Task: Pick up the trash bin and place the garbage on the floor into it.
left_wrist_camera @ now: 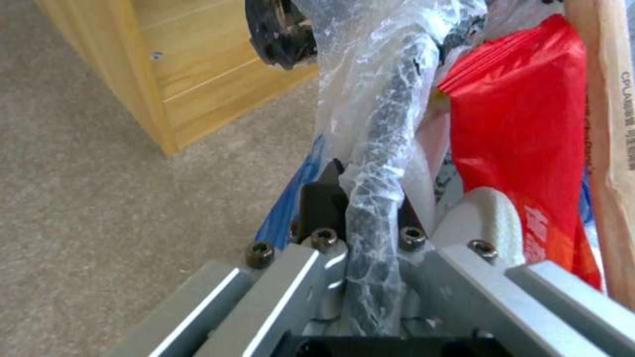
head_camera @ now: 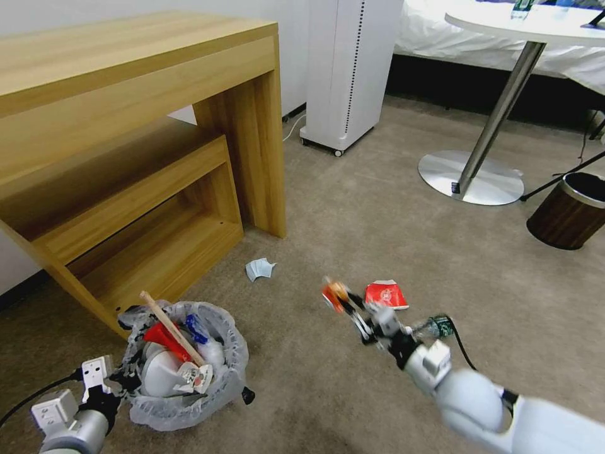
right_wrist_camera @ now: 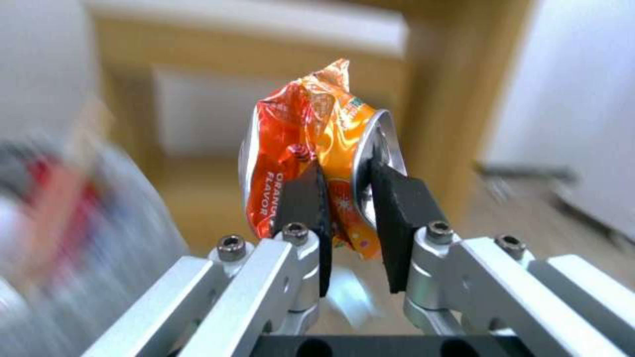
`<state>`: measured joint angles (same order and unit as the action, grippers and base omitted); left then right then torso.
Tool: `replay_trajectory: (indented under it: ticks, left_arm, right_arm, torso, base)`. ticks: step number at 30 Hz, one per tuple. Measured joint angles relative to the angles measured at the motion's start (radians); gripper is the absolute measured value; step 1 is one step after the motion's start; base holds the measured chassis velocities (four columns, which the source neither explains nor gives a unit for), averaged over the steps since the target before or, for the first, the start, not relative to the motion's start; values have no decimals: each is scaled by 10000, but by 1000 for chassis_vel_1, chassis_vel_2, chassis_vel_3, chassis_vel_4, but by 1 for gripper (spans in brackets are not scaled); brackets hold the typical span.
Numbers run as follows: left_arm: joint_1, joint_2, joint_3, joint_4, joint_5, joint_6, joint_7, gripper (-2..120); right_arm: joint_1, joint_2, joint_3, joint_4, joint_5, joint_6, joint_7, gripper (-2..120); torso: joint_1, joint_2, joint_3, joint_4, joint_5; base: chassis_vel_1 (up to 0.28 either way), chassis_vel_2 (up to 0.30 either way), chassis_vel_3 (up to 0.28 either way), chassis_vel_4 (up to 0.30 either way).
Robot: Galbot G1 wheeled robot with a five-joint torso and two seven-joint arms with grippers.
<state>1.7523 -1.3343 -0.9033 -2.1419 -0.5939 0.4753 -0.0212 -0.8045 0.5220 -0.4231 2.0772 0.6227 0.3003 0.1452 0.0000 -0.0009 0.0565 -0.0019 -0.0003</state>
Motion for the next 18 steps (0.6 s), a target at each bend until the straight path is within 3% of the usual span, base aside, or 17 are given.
replay_trajectory:
  ticks: [4,7,8,10,18]
  left_arm:
    - [-121,51,153,-73,12,150,-58,1]
    - [-79,2,196,-258,39,226,-92,1]
    - [-79,2,196,-258,39,226,-92,1]
    - [-1,-40,170,-403,39,242,-95,1]
    - [174,-176,34,-693,-3,243,-102,1]
  right_arm:
    - [1479,52,-895,720,1275,67,-471,14]
    - [3282,811,-2727,827,2492,-173,-377,14]
    - [3282,811,-2727,827,2492,-173,-377,14]
    - [4579,1575,-3962,668,3141,-599,247,14]
    - [6481,3399,-6282,-401,4046,-1430,1400,14]
  torso:
    - [0,0,-1,-3,-3]
    - [0,0,0,-2,2]
    - [0,0,0,-2,2]
    - [0,0,1,-4,1]
    - [0,0,0,1,0]
  base:
    - [0,0,0,0]
    - [0,0,0,0]
    - [0,0,0,0]
    - [0,0,0,0]
    - [0,0,0,0]
